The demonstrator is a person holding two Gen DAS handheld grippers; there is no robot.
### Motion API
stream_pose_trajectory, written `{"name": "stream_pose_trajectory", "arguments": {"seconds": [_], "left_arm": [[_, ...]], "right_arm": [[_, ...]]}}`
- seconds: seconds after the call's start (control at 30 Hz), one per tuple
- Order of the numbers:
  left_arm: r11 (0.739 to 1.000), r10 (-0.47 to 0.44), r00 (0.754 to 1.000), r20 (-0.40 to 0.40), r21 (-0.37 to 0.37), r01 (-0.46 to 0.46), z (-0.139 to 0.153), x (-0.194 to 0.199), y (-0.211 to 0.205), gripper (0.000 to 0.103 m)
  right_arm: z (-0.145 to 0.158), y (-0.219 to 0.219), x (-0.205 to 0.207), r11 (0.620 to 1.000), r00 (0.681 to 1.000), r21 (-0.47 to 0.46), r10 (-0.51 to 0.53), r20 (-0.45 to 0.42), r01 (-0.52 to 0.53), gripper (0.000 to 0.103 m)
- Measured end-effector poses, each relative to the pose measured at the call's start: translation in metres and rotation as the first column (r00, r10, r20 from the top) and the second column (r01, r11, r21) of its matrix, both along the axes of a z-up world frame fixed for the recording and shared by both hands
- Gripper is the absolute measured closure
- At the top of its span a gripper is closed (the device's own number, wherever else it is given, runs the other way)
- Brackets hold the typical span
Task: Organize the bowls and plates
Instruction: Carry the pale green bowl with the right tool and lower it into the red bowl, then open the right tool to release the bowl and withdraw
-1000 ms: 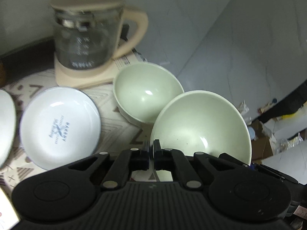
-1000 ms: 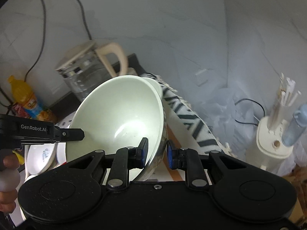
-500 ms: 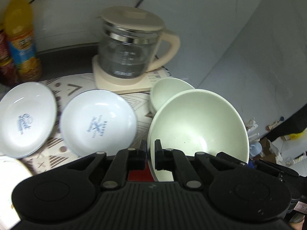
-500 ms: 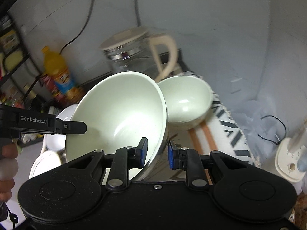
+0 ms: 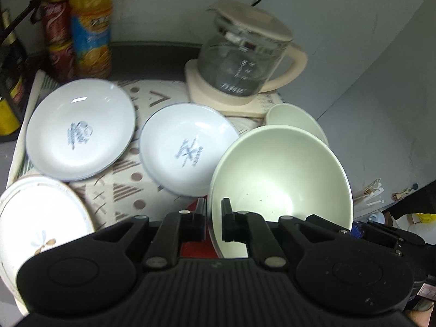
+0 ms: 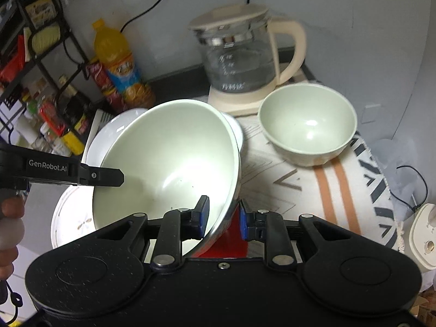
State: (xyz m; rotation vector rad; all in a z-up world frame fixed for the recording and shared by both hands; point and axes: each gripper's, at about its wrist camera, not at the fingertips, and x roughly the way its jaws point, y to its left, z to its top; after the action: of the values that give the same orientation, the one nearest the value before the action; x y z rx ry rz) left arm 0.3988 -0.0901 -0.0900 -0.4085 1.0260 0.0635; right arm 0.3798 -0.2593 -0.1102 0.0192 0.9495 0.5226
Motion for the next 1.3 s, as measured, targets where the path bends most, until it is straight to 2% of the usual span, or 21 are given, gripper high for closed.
{"name": "stream_pose_trajectory", "arguments": {"seconds": [0.5,0.73,0.9,1.07,1.17,1.3], "left_arm": [[0.999,0.043,0.992,-0.119,-0.027,-0.047,-0.036,-0.013,0.011,0.096],[0.998,0.051,0.987,-0.150,-0.026,-0.055,-0.049,-0.015,0.008,0.096],[0.998,0.065,0.987,-0.145,-0.009,-0.067,-0.048,-0.015,0.009,0.095],[0.997,0.074,0.989,-0.125,-0.002,-0.074,-0.039,-0.018,0.015,0.093],[0.997,0.077,0.991,-0.107,0.019,-0.076,-0.029,-0.021,0.018,0.091],[0.997,0.077,0.994,-0.083,0.031,-0.075,-0.017,-0.023,0.021,0.082]], "right_arm": [[-0.028,0.020,-0.001,0.992,0.995,-0.095,0.083,-0.055,-0.088,0.080],[-0.043,0.021,-0.003,0.991,0.996,-0.115,0.063,-0.068,-0.070,0.083],[-0.049,0.021,-0.003,0.992,0.996,-0.114,0.051,-0.077,-0.059,0.089],[-0.050,0.025,0.001,0.992,0.997,-0.112,0.050,-0.061,-0.056,0.089],[-0.050,0.027,0.004,0.993,0.996,-0.102,0.055,-0.066,-0.062,0.083],[-0.046,0.027,0.005,0.996,0.996,-0.064,0.051,-0.076,-0.055,0.069]]}}
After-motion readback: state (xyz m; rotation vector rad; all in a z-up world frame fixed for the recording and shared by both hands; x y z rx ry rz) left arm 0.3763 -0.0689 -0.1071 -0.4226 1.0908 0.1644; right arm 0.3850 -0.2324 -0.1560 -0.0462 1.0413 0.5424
